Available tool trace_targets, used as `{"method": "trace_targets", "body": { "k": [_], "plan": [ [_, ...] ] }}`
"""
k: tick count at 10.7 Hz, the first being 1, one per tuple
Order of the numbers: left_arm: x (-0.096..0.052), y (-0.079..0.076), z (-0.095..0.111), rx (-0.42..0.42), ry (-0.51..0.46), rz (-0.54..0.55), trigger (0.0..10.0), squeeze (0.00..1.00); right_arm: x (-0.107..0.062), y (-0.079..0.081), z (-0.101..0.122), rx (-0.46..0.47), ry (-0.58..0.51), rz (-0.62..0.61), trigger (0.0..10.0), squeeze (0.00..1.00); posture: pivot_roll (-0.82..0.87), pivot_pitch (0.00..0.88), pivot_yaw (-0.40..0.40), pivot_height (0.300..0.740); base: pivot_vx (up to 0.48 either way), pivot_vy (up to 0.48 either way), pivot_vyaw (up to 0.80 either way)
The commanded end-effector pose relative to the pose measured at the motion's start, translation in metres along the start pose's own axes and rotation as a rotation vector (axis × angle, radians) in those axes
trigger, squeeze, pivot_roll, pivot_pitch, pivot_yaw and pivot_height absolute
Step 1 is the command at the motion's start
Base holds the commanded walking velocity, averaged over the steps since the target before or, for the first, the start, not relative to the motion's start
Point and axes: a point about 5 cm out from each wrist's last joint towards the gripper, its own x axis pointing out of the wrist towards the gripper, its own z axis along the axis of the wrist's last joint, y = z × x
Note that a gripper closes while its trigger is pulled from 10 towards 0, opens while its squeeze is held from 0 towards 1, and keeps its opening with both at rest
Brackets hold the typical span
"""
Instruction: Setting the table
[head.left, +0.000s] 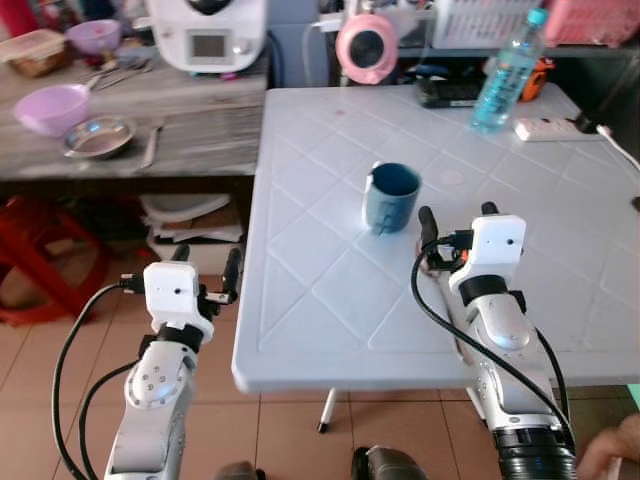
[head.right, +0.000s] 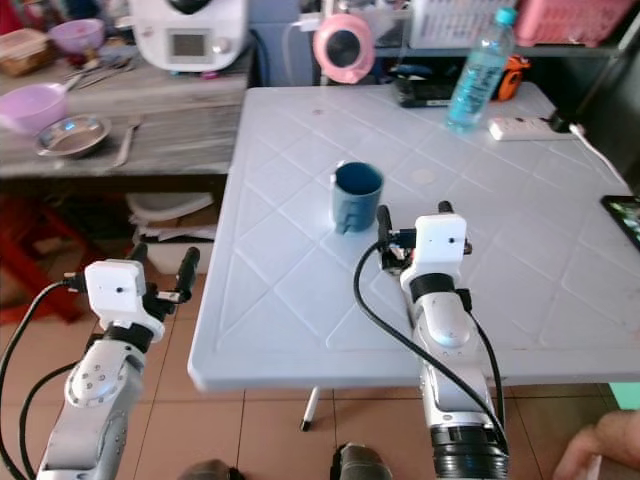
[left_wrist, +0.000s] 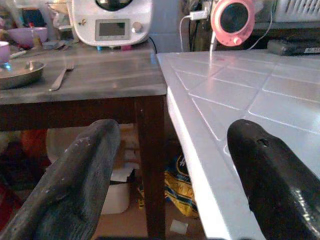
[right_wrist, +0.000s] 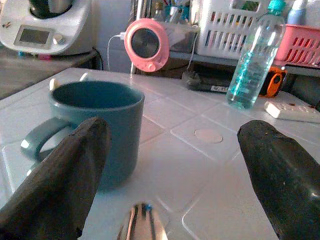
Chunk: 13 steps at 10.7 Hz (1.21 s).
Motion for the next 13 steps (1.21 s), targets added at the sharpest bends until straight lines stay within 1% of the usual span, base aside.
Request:
{"method": "trace_targets", "body": {
  "k": [1, 3, 4, 7, 8, 9, 10, 11, 12, 13],
  "plan": [
    [-0.001, 0.001, 0.000, 0.012, 0.007, -0.004, 10.0, 0.00, -0.003, 0.000, -0.002, -0.007, 0.013, 0.005, 10.0, 0.00, -0.01, 0.087, 0.029, 0.740, 0.000, 0.000, 0.00],
    [-0.006, 0.002, -0.003, 0.010, 0.029, -0.049, 10.0, 0.00, -0.031, 0.003, -0.022, -0.016, 0.113, 0.048, 10.0, 0.00, -0.02, 0.103, 0.033, 0.740, 0.000, 0.000, 0.00],
    [-0.006, 0.002, -0.003, 0.012, 0.033, -0.055, 10.0, 0.00, -0.043, 0.004, -0.030, -0.009, 0.166, 0.088, 10.0, 0.00, -0.02, 0.110, 0.035, 0.740, 0.000, 0.000, 0.00],
    [-0.006, 0.001, -0.003, 0.010, 0.042, -0.073, 10.0, 0.00, -0.057, 0.000, -0.035, -0.013, 0.222, 0.142, 10.0, 0.00, -0.03, 0.124, 0.035, 0.740, 0.000, 0.000, 0.00],
    [-0.006, 0.001, -0.004, 0.010, 0.048, -0.073, 10.0, 0.00, -0.063, -0.003, -0.039, -0.003, 0.256, 0.170, 10.0, 0.00, -0.03, 0.129, 0.034, 0.740, 0.000, 0.000, 0.00],
    [-0.007, 0.001, -0.004, 0.011, 0.050, -0.074, 10.0, 0.00, -0.066, -0.004, -0.041, 0.019, 0.289, 0.197, 7.7, 0.00, -0.03, 0.137, 0.033, 0.740, 0.000, 0.000, 0.00],
    [-0.008, 0.001, -0.004, 0.012, 0.055, -0.074, 10.0, 0.00, -0.070, -0.006, -0.044, 0.032, 0.320, 0.217, 7.6, 0.00, -0.03, 0.143, 0.030, 0.740, 0.000, 0.000, 0.00],
    [-0.009, 0.002, -0.004, 0.014, 0.059, -0.073, 10.0, 0.00, -0.076, -0.003, -0.046, 0.055, 0.348, 0.249, 2.9, 0.00, -0.03, 0.143, 0.030, 0.740, 0.000, 0.000, 0.00],
    [-0.009, 0.002, -0.005, 0.014, 0.063, -0.072, 10.0, 0.00, -0.082, -0.002, -0.049, 0.074, 0.377, 0.266, 0.0, 0.00, -0.03, 0.143, 0.030, 0.740, 0.000, 0.000, 0.00],
    [-0.009, 0.002, -0.005, 0.014, 0.071, -0.079, 10.0, 0.00, -0.091, -0.001, -0.051, 0.107, 0.416, 0.294, 0.0, 0.00, -0.03, 0.148, 0.028, 0.740, 0.000, 0.000, 0.00]
  ]
}}
